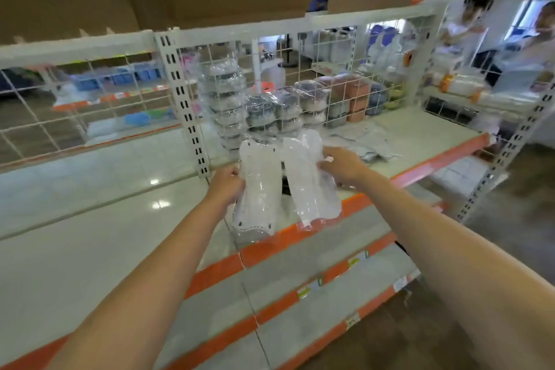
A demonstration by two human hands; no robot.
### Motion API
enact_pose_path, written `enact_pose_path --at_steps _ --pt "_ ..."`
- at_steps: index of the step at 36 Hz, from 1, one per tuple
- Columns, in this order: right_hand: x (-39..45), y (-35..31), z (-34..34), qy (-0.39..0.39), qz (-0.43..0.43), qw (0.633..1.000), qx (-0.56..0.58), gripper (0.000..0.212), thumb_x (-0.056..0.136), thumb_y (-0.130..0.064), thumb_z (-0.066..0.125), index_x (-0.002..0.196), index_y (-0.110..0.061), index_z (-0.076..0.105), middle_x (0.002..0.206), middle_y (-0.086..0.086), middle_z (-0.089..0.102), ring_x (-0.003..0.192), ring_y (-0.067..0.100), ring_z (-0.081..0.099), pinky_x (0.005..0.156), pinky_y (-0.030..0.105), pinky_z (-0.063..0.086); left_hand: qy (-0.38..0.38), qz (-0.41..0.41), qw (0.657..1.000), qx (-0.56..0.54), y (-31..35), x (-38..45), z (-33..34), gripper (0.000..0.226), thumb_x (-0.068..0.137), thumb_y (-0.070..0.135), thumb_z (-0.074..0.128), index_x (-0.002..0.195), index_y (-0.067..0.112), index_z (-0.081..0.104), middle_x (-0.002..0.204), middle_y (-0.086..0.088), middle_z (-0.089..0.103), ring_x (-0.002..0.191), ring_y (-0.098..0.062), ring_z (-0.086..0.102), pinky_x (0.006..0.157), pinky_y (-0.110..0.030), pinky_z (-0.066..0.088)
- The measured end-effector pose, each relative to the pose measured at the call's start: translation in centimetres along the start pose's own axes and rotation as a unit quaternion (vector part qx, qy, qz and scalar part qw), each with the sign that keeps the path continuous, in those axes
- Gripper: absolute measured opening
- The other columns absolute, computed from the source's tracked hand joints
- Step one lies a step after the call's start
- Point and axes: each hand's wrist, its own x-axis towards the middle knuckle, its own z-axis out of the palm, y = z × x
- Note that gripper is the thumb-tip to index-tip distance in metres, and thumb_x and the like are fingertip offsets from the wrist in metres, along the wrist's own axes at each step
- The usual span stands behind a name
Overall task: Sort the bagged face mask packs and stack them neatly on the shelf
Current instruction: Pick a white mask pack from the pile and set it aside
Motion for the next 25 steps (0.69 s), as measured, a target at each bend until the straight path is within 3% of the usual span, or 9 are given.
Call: enact_pose_path --at_steps 3,7,9,11,13,15,18,23,25 --pt "0.4 2.2 -1.3 0.033 0.044 0.998 0.034 0.013 0.090 -0.011 0.051 0.101 -0.004 0.052 0.100 0.017 0.053 0.089 0.028 0.052 0.072 0.035 0.040 -0.017 0.013 1.000 -0.011 1.3 -0.4 1.6 0.025 0.081 -0.008 0.041 0.072 0.010 0.055 0.071 -0.005 0.051 0.071 -0.020 0.049 0.066 -0.034 0.039" --pt "0.9 4.7 -2.9 0.017 0.082 0.992 0.089 0.023 0.085 -0.002 0.050 0.108 -0.001 0.048 0.092 0.018 0.055 0.068 0.026 0.052 0.046 0.028 0.035 -0.021 0.010 0.999 -0.025 2.9 -0.1 3.2 0.026 0.087 -0.004 0.044 0.076 0.018 0.055 0.072 -0.002 0.053 0.064 -0.018 0.050 0.058 -0.027 0.043" --pt "1.2 5.7 -3.6 0.001 0.081 0.992 0.094 0.029 0.084 0.001 0.049 0.113 0.004 0.047 0.087 0.018 0.056 0.060 0.025 0.048 0.045 0.027 0.032 -0.015 0.000 0.999 -0.030 3.5 0.2 4.0 0.026 0.087 -0.003 0.042 0.077 0.018 0.053 0.070 -0.002 0.051 0.060 -0.017 0.047 0.053 -0.024 0.038" --pt "1.8 6.9 -4.5 -0.013 0.076 0.992 0.099 0.033 0.083 0.003 0.050 0.115 0.006 0.047 0.084 0.018 0.055 0.061 0.025 0.046 0.045 0.028 0.030 -0.009 -0.015 0.999 -0.035 4.3 0.4 5.0 0.028 0.086 -0.004 0.042 0.074 0.019 0.052 0.074 -0.003 0.053 0.066 -0.018 0.048 0.058 -0.025 0.038" --pt "2.3 7.8 -5.9 -0.019 0.066 0.992 0.103 0.028 0.082 0.004 0.052 0.110 0.008 0.049 0.077 0.017 0.053 0.061 0.025 0.044 0.045 0.028 0.028 -0.004 -0.023 0.999 -0.037 5.2 0.3 6.3 0.028 0.086 -0.004 0.042 0.072 0.019 0.051 0.078 -0.005 0.055 0.073 -0.020 0.049 0.063 -0.030 0.037" --pt "2.6 8.9 -7.5 -0.015 0.049 0.994 0.096 0.007 0.083 0.003 0.053 0.087 -0.001 0.049 0.067 0.013 0.049 0.056 0.023 0.044 0.043 0.026 0.029 0.000 -0.022 0.999 -0.029 6.1 0.5 7.8 0.027 0.085 -0.004 0.043 0.070 0.018 0.049 0.082 -0.009 0.055 0.075 -0.020 0.048 0.062 -0.030 0.034" --pt "3.7 10.7 -10.0 0.004 0.026 0.994 0.102 0.034 0.084 0.001 0.057 0.064 -0.013 0.032 0.061 0.005 0.039 0.050 0.017 0.043 0.041 0.022 0.030 0.011 -0.020 1.000 -0.020 7.4 1.3 10.3 0.024 0.082 -0.002 0.045 0.071 0.019 0.051 0.085 -0.010 0.055 0.077 -0.020 0.048 0.062 -0.031 0.033" --pt "5.5 13.7 -12.8 0.025 0.014 0.991 0.130 0.023 0.085 0.002 0.056 0.073 -0.016 0.047 0.071 0.004 0.047 0.053 0.014 0.043 0.042 0.020 0.035 0.046 0.017 0.999 -0.008 9.2 2.2 14.4 0.023 0.084 -0.007 0.048 0.078 0.014 0.058 0.075 -0.005 0.056 0.062 -0.016 0.048 0.054 -0.026 0.034" --pt "6.0 15.2 -13.7 0.042 -0.001 0.982 0.182 0.018 0.088 0.004 0.053 0.081 -0.013 0.051 0.073 0.007 0.050 0.056 0.016 0.050 0.042 0.018 0.040 0.076 0.070 0.995 -0.010 10.0 2.6 15.6 0.025 0.084 -0.009 0.051 0.079 0.013 0.063 0.082 -0.007 0.060 0.068 -0.017 0.051 0.059 -0.027 0.042"
